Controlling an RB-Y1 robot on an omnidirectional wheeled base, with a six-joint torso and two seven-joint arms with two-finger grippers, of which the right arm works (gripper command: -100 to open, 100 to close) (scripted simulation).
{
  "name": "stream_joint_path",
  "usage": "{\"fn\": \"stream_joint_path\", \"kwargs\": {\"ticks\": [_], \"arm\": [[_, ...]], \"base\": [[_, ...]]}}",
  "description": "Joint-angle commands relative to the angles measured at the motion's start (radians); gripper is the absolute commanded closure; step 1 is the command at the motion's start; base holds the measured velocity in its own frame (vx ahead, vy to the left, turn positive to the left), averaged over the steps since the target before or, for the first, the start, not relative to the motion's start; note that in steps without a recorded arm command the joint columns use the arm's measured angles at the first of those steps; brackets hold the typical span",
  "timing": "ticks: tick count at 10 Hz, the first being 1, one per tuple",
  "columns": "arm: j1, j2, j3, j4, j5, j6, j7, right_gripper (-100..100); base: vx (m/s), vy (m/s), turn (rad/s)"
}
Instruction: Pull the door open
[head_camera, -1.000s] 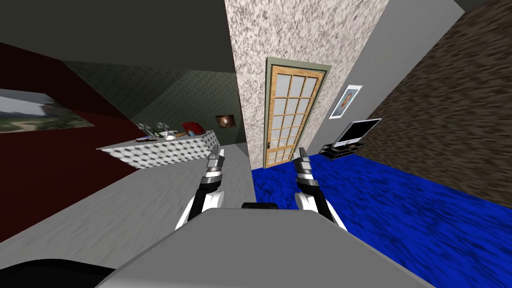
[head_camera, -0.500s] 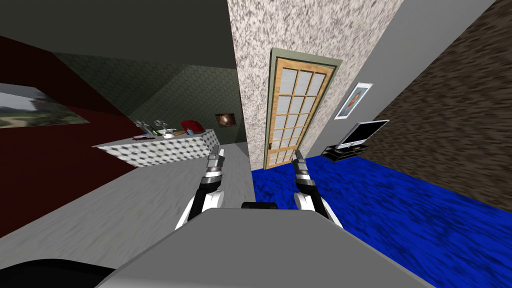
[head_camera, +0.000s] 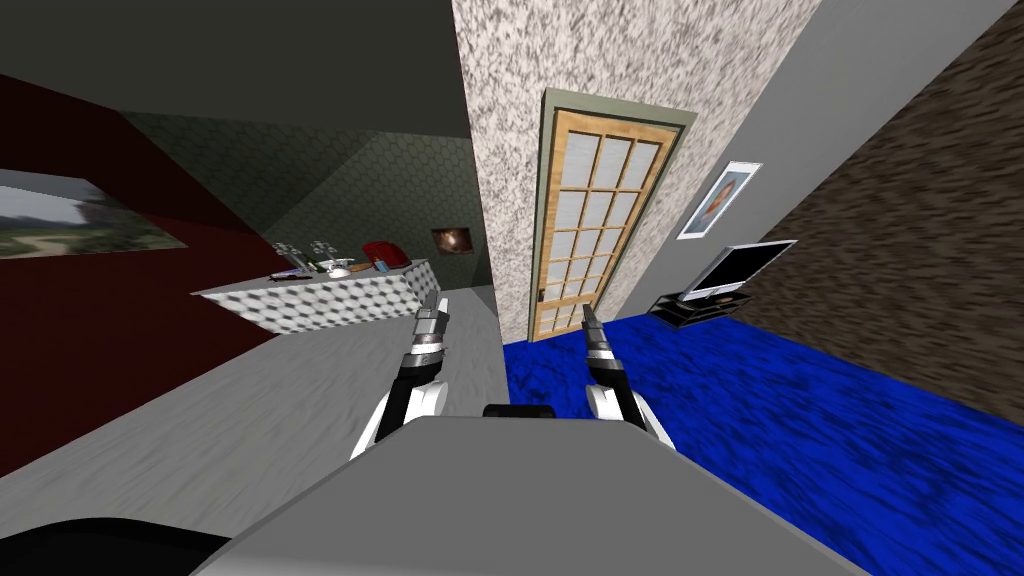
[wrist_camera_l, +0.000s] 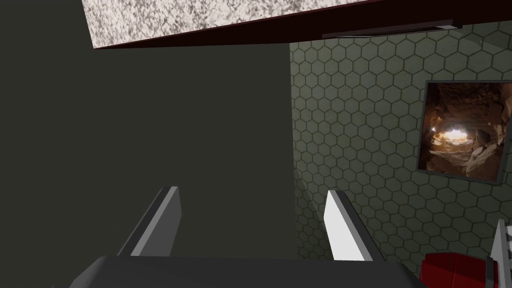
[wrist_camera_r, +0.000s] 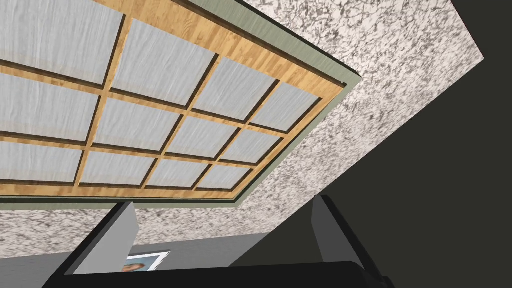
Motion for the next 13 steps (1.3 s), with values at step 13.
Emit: {"fn": "stream_joint_path", "kwargs": {"ticks": [13], "arm": [[-0.133,-0.015,-0.061,0.359,0.107,-0.101,0.308,-100]], "base": [[0.084,-0.025,0.030]]}}
